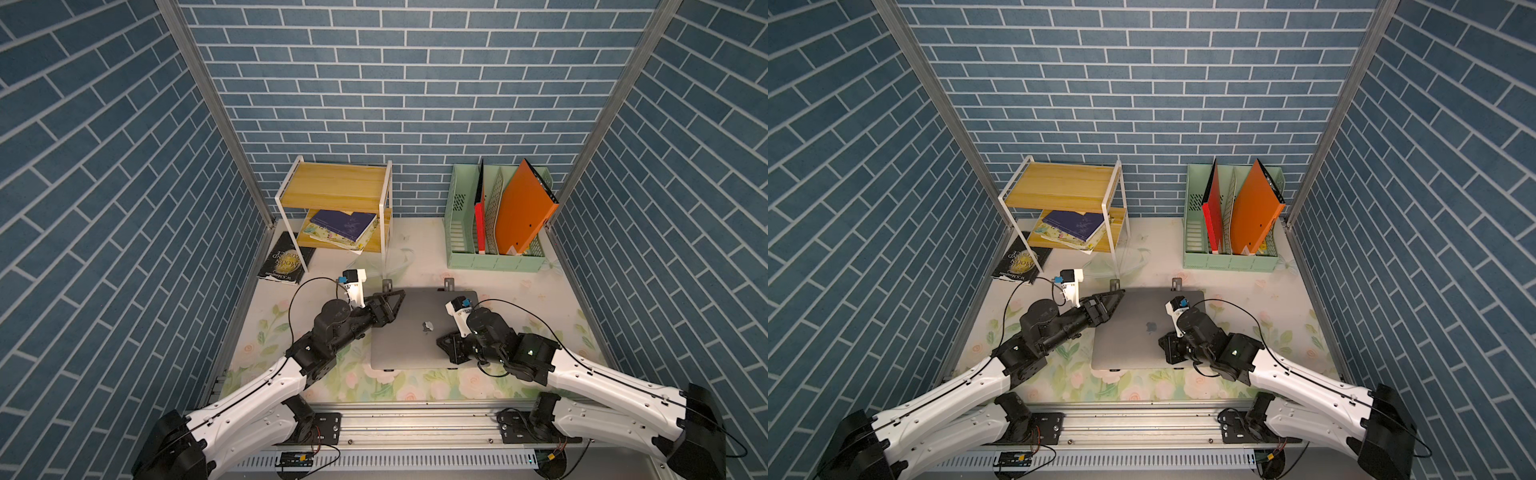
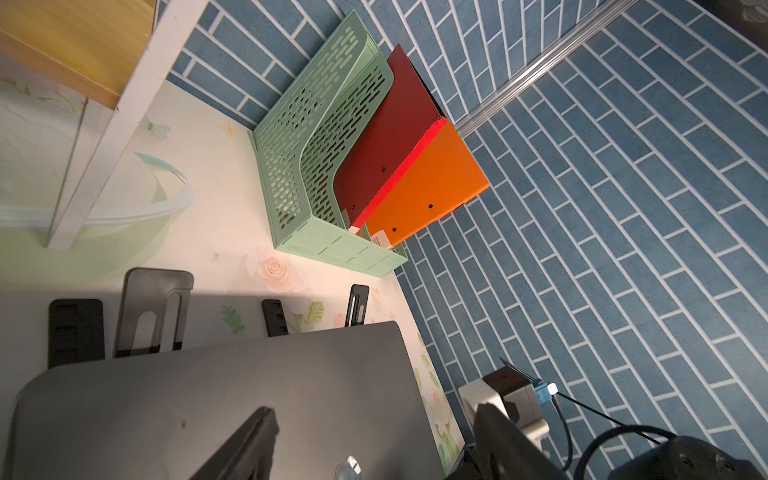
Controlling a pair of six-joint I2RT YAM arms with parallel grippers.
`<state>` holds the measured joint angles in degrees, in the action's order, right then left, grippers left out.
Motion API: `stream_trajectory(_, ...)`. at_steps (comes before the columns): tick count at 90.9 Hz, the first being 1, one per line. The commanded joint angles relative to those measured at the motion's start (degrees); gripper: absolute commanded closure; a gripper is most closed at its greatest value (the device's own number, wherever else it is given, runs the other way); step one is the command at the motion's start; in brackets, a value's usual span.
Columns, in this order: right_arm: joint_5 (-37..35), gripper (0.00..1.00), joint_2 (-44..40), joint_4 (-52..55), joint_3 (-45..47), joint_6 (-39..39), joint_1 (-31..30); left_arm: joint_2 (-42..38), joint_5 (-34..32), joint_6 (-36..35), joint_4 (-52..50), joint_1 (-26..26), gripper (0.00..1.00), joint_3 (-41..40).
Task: Close the laptop lid and set it aside
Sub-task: Close the lid of the laptop.
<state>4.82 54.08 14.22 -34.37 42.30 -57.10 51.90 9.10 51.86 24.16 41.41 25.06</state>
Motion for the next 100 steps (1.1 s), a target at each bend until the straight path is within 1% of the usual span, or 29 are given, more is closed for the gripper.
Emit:
stream_trajectory(1,1.88,0.85,-3.35,-8.71,5.27,1.93,2.43,0.13,2.51,1.67,9.5,0.34,0.2,-2.91)
stream_trajectory(15,5.32,0.85,-6.46,-16.29,11.5,3.61,6.67,5.38,6.41,2.55,5.3,0.41,0.21,-2.41)
stream_trajectory(22,6.81,0.85,-7.01,-19.72,13.99,5.09,8.3,8.48,8.85,2.56,2.82,0.41,0.22,-1.41)
stream_trajectory(31,7.65,0.85,-6.64,-22.02,16.21,6.06,9.62,11.48,10.08,2.33,-0.64,0.38,0.23,-0.18)
stream_trajectory(57,7.4,0.86,-4.57,-24.04,19.6,7.25,11.94,14.64,7.65,-0.27,-5.77,0.42,0.24,0.06)
stream_trajectory(100,8.18,0.84,-0.38,-25.71,20.82,7.23,13.58,14.38,5.32,-2.89,-5.21,0.43,0.23,-1.72)
